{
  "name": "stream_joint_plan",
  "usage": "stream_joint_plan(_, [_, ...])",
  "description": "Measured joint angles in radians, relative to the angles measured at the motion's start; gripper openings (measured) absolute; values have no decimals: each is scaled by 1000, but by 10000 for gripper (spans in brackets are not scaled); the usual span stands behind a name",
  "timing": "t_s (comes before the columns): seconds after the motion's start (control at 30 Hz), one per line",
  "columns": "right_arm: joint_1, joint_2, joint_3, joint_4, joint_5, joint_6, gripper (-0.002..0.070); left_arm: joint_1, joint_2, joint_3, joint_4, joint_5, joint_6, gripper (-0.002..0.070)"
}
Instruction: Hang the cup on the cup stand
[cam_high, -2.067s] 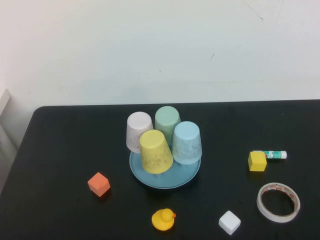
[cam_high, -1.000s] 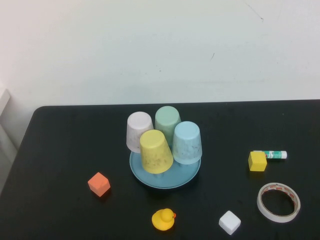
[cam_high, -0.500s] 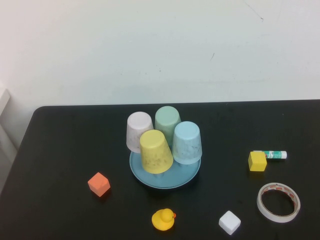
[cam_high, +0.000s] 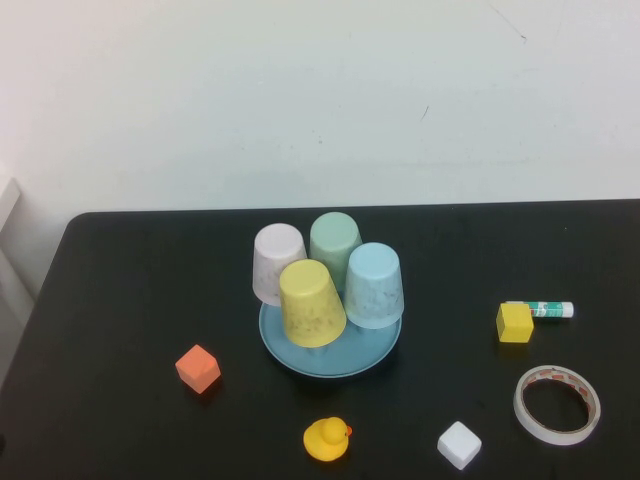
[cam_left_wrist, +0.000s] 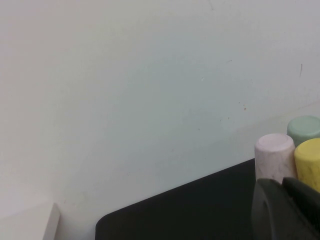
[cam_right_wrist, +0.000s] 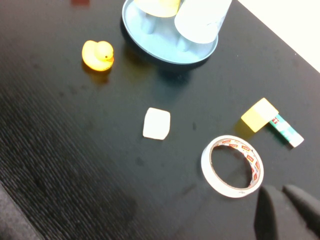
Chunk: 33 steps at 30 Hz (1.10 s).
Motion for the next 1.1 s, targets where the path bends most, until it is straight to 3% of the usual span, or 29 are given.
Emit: stream_joint_plan(1.1, [0,0,0,0,0,2,-1,0,0,0,0,0,-5,0])
